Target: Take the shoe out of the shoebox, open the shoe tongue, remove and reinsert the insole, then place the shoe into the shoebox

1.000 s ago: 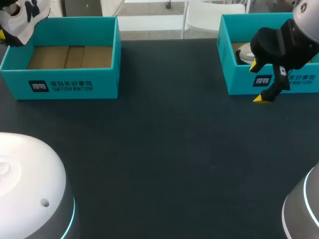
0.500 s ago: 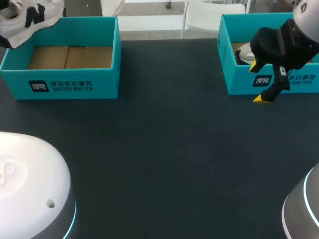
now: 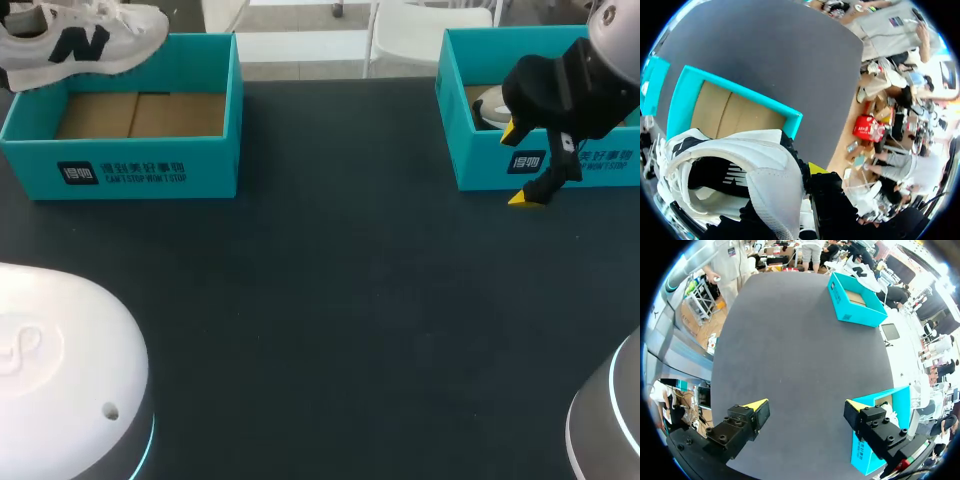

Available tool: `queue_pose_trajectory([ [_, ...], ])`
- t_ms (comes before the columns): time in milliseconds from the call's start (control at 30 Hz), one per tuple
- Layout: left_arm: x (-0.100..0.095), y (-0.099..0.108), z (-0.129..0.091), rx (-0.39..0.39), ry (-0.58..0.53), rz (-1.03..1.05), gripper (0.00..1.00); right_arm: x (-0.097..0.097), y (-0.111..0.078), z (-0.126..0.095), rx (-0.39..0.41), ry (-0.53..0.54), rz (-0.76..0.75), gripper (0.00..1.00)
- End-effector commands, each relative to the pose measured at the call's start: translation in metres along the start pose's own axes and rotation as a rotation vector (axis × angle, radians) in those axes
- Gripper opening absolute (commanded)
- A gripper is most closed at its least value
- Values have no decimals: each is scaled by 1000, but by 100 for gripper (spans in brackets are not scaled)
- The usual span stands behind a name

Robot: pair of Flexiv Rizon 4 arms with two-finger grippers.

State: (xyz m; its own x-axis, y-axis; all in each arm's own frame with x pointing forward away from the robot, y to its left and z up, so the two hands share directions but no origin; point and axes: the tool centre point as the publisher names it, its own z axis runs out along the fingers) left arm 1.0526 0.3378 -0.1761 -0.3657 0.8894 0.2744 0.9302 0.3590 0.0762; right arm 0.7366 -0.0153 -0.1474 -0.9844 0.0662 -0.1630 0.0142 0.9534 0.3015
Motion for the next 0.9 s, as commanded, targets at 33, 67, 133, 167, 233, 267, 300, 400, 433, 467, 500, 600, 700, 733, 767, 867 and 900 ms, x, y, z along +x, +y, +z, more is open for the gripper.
queue_pose_trajectory([
  [33, 0, -4, -1, -83, 30, 384, 0, -2, 2, 1, 4, 4, 1, 100],
  [67, -1, -4, -1, -78, 27, 392, 0, -2, 2, 1, 4, 4, 1, 100],
  [133, -3, -6, -2, -69, 21, 385, 0, -2, 2, 1, 4, 4, 1, 100],
  [167, -4, -6, -3, -58, 19, 385, 0, -2, 2, 1, 4, 4, 1, 100],
  [233, -7, -7, -4, -49, 27, 326, 0, -2, 2, 1, 4, 4, 1, 100],
  [267, -7, -7, -4, -49, 27, 326, 0, -2, 2, 1, 4, 4, 1, 100],
  [300, -7, -7, -4, -49, 27, 326, 0, -2, 2, 1, 4, 4, 1, 100],
  [400, -7, -7, -4, -49, 27, 326, 0, -2, 2, 1, 4, 4, 1, 100],
  [433, -7, -7, -4, -49, 27, 326, 0, -2, 2, 1, 4, 4, 1, 100],
  [467, -7, -7, -4, -49, 27, 326, 0, -2, 2, 1, 4, 4, 1, 100],
  [500, -7, -7, -4, -49, 27, 326, 0, -2, 2, 1, 4, 4, 1, 100],
  [600, -7, -7, -4, -49, 27, 326, 0, -2, 2, 1, 4, 4, 1, 100],
  [700, -7, -7, -4, -49, 27, 326, 0, -2, 2, 1, 4, 4, 1, 100],
  [733, -7, -7, -4, -49, 27, 326, 0, -2, 2, 1, 4, 4, 1, 100],
  [767, -7, -7, -4, -49, 27, 326, 0, -2, 2, 1, 4, 4, 1, 100],
  [867, -10, -9, -2, -47, 11, 322, 0, -2, 2, 1, 4, 4, 1, 100],
  [900, -13, -10, 1, -42, 14, 323, 0, -2, 2, 1, 4, 4, 1, 100],
])
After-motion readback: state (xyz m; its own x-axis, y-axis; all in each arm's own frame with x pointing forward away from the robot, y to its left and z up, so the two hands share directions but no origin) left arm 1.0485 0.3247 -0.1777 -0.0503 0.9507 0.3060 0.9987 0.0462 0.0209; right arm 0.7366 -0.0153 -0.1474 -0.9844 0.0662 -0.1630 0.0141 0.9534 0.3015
